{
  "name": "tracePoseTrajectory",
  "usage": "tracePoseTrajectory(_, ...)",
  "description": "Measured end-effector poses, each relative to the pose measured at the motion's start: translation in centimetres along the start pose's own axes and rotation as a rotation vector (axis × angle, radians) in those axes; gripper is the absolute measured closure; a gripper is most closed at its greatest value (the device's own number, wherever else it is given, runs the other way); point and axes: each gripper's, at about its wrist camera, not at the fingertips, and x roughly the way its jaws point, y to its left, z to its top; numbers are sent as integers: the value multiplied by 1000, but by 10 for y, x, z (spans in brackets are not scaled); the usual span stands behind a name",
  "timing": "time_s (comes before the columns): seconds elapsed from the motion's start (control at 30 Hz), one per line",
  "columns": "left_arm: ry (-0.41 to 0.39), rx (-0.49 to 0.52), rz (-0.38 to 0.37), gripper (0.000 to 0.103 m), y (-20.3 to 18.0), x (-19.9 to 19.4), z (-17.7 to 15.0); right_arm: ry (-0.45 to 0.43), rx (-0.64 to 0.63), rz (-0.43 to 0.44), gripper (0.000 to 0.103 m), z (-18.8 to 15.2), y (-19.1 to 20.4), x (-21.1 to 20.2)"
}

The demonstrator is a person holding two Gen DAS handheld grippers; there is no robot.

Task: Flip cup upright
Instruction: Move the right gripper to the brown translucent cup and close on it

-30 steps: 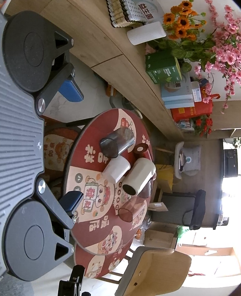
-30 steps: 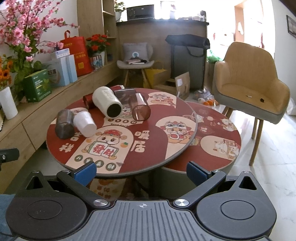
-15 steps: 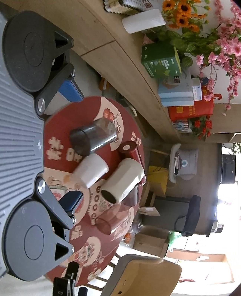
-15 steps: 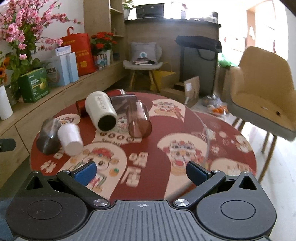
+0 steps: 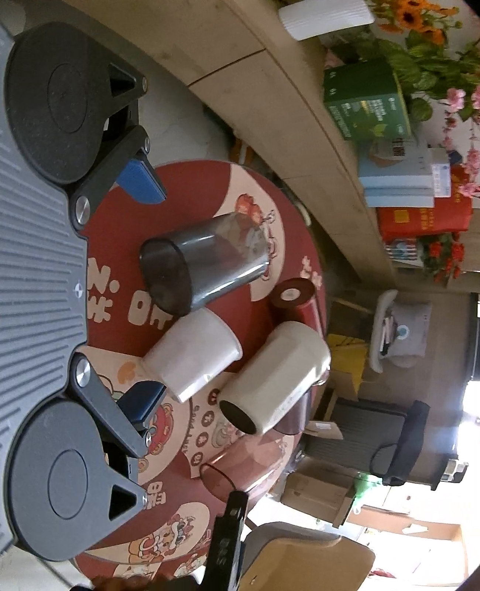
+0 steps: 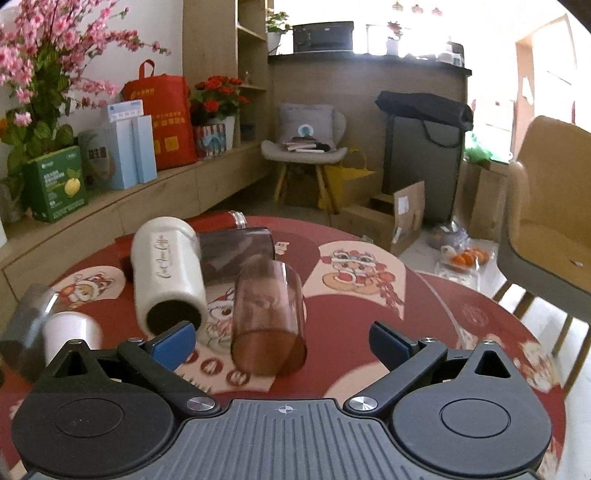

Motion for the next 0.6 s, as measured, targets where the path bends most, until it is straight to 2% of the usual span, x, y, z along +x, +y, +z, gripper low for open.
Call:
tracePoseTrajectory(0.2,22,-4,-12,0,5,8,-1,19,-44,-7,3,1,13,37)
tracePoseTrajectory(0.4,45,5,-11,0,6,16,-5,54,-33,-7,4,1,20,61)
tracePoseTrajectory(0.6,54,-9,-9,0,9,20,-10,76,15,17,25,-5,18,72)
